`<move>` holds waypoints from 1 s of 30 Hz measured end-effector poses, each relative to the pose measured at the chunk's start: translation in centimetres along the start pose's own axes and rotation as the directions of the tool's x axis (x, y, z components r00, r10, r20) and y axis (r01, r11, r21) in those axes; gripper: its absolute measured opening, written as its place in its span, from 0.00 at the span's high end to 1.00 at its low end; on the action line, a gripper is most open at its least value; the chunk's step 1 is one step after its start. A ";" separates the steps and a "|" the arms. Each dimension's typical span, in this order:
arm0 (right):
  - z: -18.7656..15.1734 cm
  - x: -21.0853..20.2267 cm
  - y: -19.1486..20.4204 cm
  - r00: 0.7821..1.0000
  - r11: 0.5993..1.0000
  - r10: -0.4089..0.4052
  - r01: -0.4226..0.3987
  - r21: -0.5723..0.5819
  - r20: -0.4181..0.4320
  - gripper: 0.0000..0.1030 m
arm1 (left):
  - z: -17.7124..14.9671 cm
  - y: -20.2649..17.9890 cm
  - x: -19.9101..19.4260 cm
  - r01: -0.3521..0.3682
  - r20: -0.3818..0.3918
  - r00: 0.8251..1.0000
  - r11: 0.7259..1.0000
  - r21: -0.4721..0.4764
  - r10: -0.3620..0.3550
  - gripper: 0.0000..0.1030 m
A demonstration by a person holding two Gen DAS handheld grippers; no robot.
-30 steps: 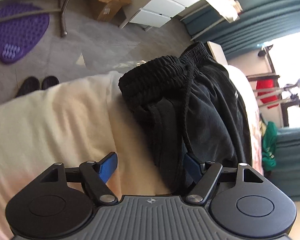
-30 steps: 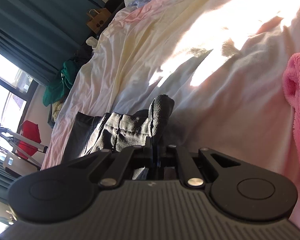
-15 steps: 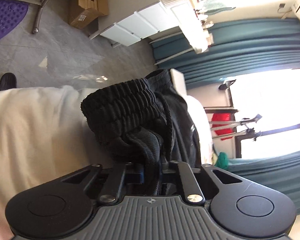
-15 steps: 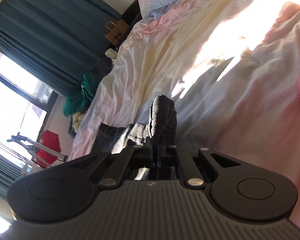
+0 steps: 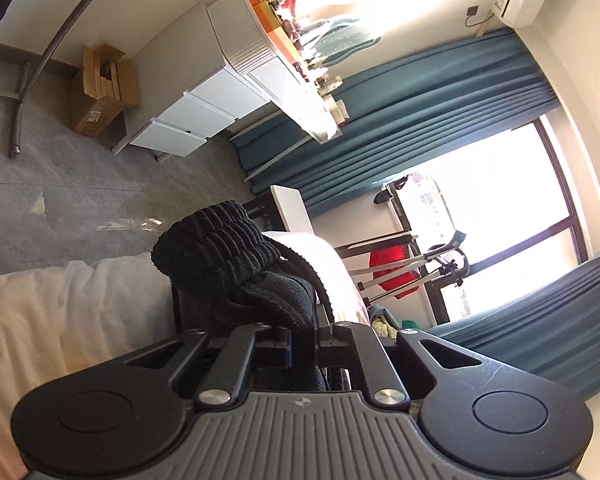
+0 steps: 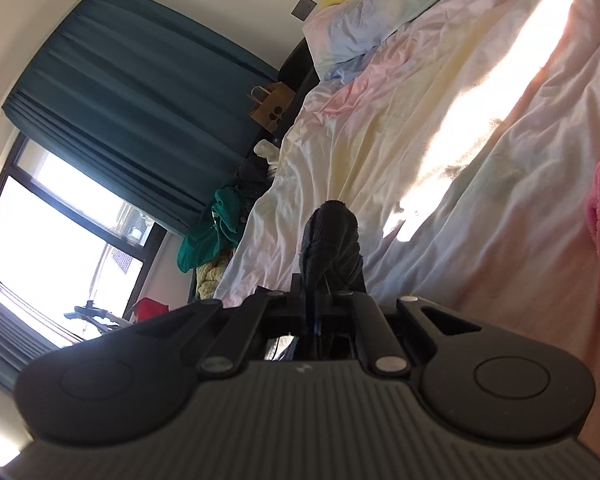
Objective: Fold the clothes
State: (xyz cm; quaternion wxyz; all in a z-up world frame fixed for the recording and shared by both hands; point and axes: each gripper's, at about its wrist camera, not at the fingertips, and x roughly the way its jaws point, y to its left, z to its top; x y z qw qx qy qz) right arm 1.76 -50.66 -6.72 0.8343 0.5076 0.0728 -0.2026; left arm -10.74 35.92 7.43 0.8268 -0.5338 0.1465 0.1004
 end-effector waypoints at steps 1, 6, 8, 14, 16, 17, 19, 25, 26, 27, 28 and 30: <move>0.0 0.0 0.4 1.000 1.000 0.001 -0.001 -0.020 -0.001 0.94 | 0.2 -0.3 0.1 -0.001 -0.005 1.000 1.000 -0.002 0.001 0.92; 0.5 1.9 5.1 1.000 0.982 0.017 -0.018 -0.189 -0.006 0.94 | 2.4 -3.2 2.8 -0.028 0.005 1.000 1.000 -0.012 0.028 0.91; 0.5 4.6 7.6 1.000 0.975 0.012 -0.014 -0.223 -0.010 0.94 | 3.5 -4.9 5.3 -0.039 0.020 0.999 0.999 -0.015 0.039 0.91; -0.4 14.4 15.2 0.999 0.943 -0.038 0.031 -0.332 -0.015 0.94 | 5.5 -10.3 16.7 -0.161 0.100 0.983 0.983 0.089 0.152 0.91; -1.5 18.6 16.6 0.996 0.919 -0.085 0.074 -0.387 -0.012 0.94 | 5.9 -11.2 21.1 -0.187 0.109 0.978 0.977 0.105 0.176 0.91; -2.1 20.7 17.3 0.994 0.905 -0.109 0.095 -0.414 -0.010 0.94 | 6.1 -11.6 23.8 -0.201 0.111 0.976 0.971 0.128 0.187 0.91; -3.3 23.3 17.0 0.991 0.891 -0.133 0.110 -0.441 -0.023 0.94 | 6.0 -12.3 28.7 -0.242 0.124 0.968 0.950 0.196 0.220 0.91; -6.6 30.5 15.8 0.977 0.846 -0.202 0.140 -0.515 -0.065 0.94 | 4.9 -10.9 41.9 -0.333 0.132 0.943 0.890 0.313 0.306 0.90; -7.2 31.7 15.6 0.974 0.838 -0.213 0.145 -0.527 -0.072 0.93 | 4.6 -10.5 43.7 -0.351 0.127 0.936 0.879 0.321 0.328 0.90; -7.8 32.8 15.4 0.971 0.829 -0.225 0.149 -0.539 -0.078 0.93 | 4.4 -10.1 45.1 -0.366 0.120 0.931 0.873 0.321 0.346 0.90; -8.3 34.0 15.2 0.968 0.821 -0.237 0.153 -0.551 -0.084 0.93 | 4.3 -9.6 46.1 -0.377 0.111 0.926 0.868 0.322 0.361 0.90; -9.4 36.4 14.8 0.961 0.803 -0.260 0.160 -0.574 -0.096 0.92 | 4.1 -8.4 47.9 -0.393 0.089 0.918 0.857 0.332 0.386 0.88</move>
